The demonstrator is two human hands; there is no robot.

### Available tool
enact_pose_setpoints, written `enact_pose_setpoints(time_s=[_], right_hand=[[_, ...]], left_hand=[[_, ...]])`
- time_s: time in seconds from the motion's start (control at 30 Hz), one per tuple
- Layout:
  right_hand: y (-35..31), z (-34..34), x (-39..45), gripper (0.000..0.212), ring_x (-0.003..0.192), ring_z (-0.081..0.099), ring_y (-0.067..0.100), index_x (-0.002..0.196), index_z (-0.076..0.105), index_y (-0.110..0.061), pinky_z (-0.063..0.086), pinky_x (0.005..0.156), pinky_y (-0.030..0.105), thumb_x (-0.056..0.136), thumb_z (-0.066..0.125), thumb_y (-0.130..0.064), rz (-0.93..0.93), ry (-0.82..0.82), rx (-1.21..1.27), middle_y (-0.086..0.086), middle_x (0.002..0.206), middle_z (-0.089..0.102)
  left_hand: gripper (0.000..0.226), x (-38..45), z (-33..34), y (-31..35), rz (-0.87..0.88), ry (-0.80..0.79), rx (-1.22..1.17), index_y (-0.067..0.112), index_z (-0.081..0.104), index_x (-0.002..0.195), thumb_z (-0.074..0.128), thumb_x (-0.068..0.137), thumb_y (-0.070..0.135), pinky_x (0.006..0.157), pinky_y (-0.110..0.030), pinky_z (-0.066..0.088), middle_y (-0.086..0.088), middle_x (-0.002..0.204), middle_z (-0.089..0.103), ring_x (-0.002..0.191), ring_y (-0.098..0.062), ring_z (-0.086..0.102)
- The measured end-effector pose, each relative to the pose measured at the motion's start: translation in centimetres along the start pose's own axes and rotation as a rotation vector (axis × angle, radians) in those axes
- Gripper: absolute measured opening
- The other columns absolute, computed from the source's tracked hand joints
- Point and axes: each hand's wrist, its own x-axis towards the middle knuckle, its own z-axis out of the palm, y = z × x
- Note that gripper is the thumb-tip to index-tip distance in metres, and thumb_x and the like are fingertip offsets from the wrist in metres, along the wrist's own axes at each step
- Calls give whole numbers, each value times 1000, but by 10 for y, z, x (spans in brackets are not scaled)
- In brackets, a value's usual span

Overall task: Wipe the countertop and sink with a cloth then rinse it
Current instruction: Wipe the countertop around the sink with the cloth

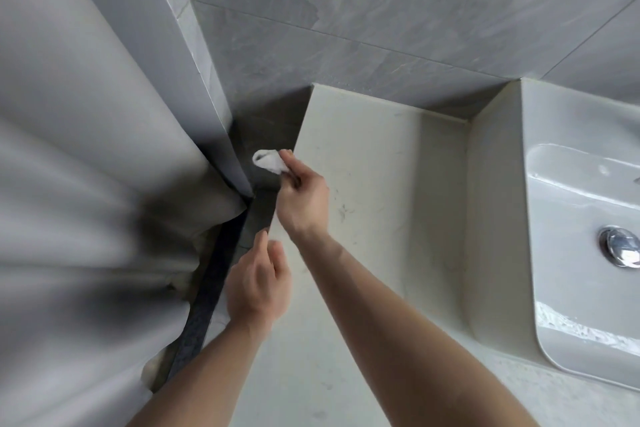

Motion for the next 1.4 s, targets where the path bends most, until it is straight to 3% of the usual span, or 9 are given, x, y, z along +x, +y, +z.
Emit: enact_pose_setpoints(time_s=[0.1,0.17,0.37,0.6,0.73,0.93,1.17,1.27,1.4], right_hand=[[10,-59,5,44,126,52,-6,128,73,-19,32,99,-2,98,49,2,-107,142,-114,-17,127,67],[23,-107,13,48,133,50,-4,128,72,-22,28,94,-5,96,48,3,-102,249,-225,-13,132,69],[46,-201,71,55,129,60,23,130,71,-18,39,103,16,89,42,6,61,432,-399,2,137,68],[35,-210,139,42,123,60,39,129,70,-16,47,98,35,94,48,-5,15,368,-590,16,131,69],[67,-208,159,48,142,41,36,139,58,-22,31,116,43,94,43,-11,-23,241,-820,9,155,49],[109,-178,60,49,147,39,29,142,58,-18,25,123,44,94,50,-12,-166,275,-718,2,155,51],[116,-156,-63,63,155,28,13,148,55,-24,19,128,32,91,47,3,-468,-270,-680,-14,160,41],[109,-170,-31,57,149,40,14,141,63,-20,32,124,33,92,51,7,-418,-188,-638,-8,153,52],[80,-197,60,56,141,51,31,135,68,-13,31,121,28,87,46,6,-324,93,-686,8,146,60]], left_hand=[[49,0,0,-1,32,12,8,23,48,138,21,104,43,80,-45,49,-15,117,72,101,-44,66],[46,2,-1,-1,17,-1,7,22,49,137,24,103,41,79,-45,48,-18,115,72,99,-45,66],[43,2,2,-1,-1,-8,17,21,50,136,26,105,40,81,-46,49,-20,116,72,101,-46,66],[48,9,11,-10,16,-22,40,23,48,135,21,103,47,82,-46,50,-14,117,73,100,-45,66],[47,8,10,-9,21,-18,37,24,48,134,21,103,46,80,-46,50,-15,115,73,99,-46,66],[46,3,1,0,-13,-23,30,21,47,141,27,105,41,82,-46,49,-19,120,71,101,-47,65],[48,2,-3,6,-41,-32,39,19,48,144,30,105,39,85,-46,49,-19,123,71,105,-46,65],[49,1,-3,6,-29,-27,35,16,49,144,30,105,39,86,-48,50,-20,122,71,105,-47,65],[47,2,0,3,-14,-23,34,16,48,143,30,105,37,85,-48,49,-21,119,71,102,-48,65]])
